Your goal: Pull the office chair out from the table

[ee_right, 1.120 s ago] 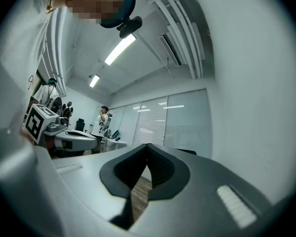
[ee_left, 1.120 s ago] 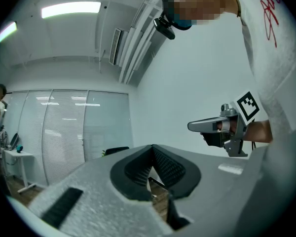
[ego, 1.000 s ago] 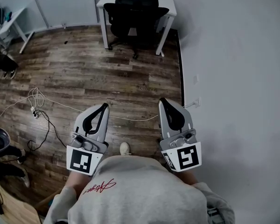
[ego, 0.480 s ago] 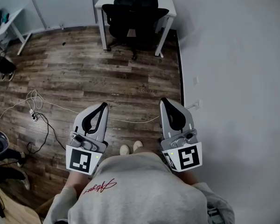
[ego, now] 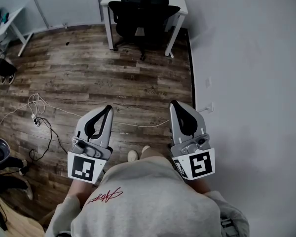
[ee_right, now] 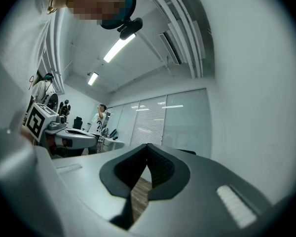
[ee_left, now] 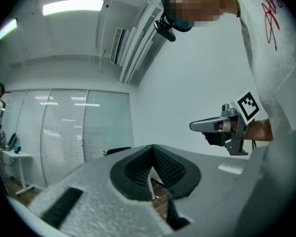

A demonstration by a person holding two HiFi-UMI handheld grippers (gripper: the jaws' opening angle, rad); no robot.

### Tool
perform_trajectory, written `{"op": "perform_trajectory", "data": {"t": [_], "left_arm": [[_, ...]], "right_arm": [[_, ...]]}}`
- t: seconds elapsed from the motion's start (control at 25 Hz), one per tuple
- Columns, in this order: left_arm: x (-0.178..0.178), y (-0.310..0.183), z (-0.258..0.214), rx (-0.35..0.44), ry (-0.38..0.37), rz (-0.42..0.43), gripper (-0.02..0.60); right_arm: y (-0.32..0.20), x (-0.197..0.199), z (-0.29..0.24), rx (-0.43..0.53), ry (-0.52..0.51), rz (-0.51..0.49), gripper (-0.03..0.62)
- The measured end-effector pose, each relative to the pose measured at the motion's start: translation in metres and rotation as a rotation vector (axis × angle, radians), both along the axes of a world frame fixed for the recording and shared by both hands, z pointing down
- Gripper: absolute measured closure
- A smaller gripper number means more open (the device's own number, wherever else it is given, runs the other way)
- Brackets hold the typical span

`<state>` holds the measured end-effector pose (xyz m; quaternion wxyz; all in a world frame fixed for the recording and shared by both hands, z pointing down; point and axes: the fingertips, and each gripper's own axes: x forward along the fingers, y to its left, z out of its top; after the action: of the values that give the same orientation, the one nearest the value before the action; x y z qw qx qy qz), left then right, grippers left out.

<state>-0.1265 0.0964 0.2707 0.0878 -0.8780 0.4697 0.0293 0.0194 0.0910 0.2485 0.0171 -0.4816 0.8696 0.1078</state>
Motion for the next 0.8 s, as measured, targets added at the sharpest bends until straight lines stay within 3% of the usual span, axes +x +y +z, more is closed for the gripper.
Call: {"op": "perform_trajectory", "data": {"t": [0.48, 0.8], "left_arm": [[0.002, -0.017, 0.003, 0.008, -0.01, 0.015, 0.586], [-0.009, -0.055, 0.004, 0.005, -0.015, -0.022, 0.586]], "right_arm": [[-0.011, 0.006, 0.005, 0.007, 0.0, 0.026, 0.595], [-0.054, 0.0, 0.004, 0.015, -0.01, 0.003, 0.595]]}}
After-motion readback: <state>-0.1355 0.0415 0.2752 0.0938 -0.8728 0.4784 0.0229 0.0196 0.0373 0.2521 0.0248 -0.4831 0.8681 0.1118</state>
